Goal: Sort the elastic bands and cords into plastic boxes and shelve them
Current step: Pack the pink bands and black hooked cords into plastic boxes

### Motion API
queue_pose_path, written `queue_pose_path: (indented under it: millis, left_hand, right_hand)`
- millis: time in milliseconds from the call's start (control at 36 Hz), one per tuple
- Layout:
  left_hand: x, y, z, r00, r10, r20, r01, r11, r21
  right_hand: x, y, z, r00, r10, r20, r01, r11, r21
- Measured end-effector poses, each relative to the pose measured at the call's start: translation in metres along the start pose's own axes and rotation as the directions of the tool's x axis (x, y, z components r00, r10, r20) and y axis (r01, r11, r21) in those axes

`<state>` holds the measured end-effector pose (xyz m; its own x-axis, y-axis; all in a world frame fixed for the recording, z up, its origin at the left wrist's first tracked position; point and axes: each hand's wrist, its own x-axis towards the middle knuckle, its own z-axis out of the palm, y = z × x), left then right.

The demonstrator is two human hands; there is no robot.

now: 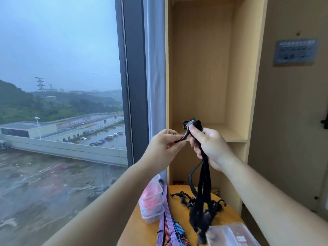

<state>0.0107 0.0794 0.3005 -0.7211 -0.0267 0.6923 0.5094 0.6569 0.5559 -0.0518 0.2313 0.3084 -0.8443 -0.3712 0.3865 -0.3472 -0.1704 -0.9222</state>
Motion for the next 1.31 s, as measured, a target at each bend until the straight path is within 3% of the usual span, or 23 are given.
queue_pose_path:
  millis: [139,250,444,611,778,917,1028,1111,1167,1195,1306]
  left_hand:
    - [-0.006,-0.001,0.007,0.997,0.080,-0.006,-0.079,0.989,0.125]
    - [-0.008,-0.004,0.005,0.997,-0.078,-0.019,0.075,0.991,-0.110]
    - [-0.008,-0.009,0.008,0.961,-0.271,0.051,0.268,0.878,-0.397]
    - [-0.008,-0.016,0.017,0.954,-0.231,-0.190,0.214,0.971,-0.102]
    - [-0.010,-0.015,0.016,0.967,0.031,-0.251,0.039,0.963,0.267]
    - [-0.013,-0.014,0.019,0.975,0.152,-0.162,-0.064,0.891,0.449]
    - [-0.017,-0.016,0.022,0.982,0.118,-0.144,-0.066,0.944,0.324]
    - [-0.021,-0.019,0.016,0.986,-0.158,-0.050,0.156,0.987,-0.041]
    - [-0.021,-0.020,0.012,0.922,-0.365,0.126,0.386,0.864,-0.324]
    - [-0.021,-0.022,0.010,0.887,-0.419,0.194,0.462,0.801,-0.381]
    - [-0.022,-0.026,0.007,0.840,-0.447,0.308,0.542,0.715,-0.442]
  right_hand:
    - [0.000,0.004,0.003,0.997,-0.031,-0.076,0.030,0.999,-0.019]
    - [-0.001,0.005,0.001,0.994,-0.083,-0.075,0.082,0.997,-0.013]
    - [-0.003,0.010,0.002,0.994,-0.071,-0.082,0.069,0.997,-0.029]
    - [-0.006,0.009,0.006,0.995,0.093,0.023,-0.094,0.994,0.047]
    - [-0.010,0.014,0.006,0.982,0.157,0.109,-0.169,0.980,0.110]
    - [-0.007,0.023,0.012,0.973,0.216,-0.079,-0.212,0.976,0.057]
    - [-0.006,0.032,0.013,0.979,0.144,-0.147,-0.131,0.987,0.095]
    - [-0.007,0.034,0.006,0.988,0.091,-0.125,-0.077,0.990,0.115]
    - [-0.008,0.035,0.001,0.995,0.063,-0.074,-0.056,0.993,0.104]
    - [-0.009,0.035,-0.001,0.998,0.056,-0.038,-0.051,0.993,0.102]
    - [-0.011,0.037,0.000,0.997,0.043,0.058,-0.047,0.996,0.075]
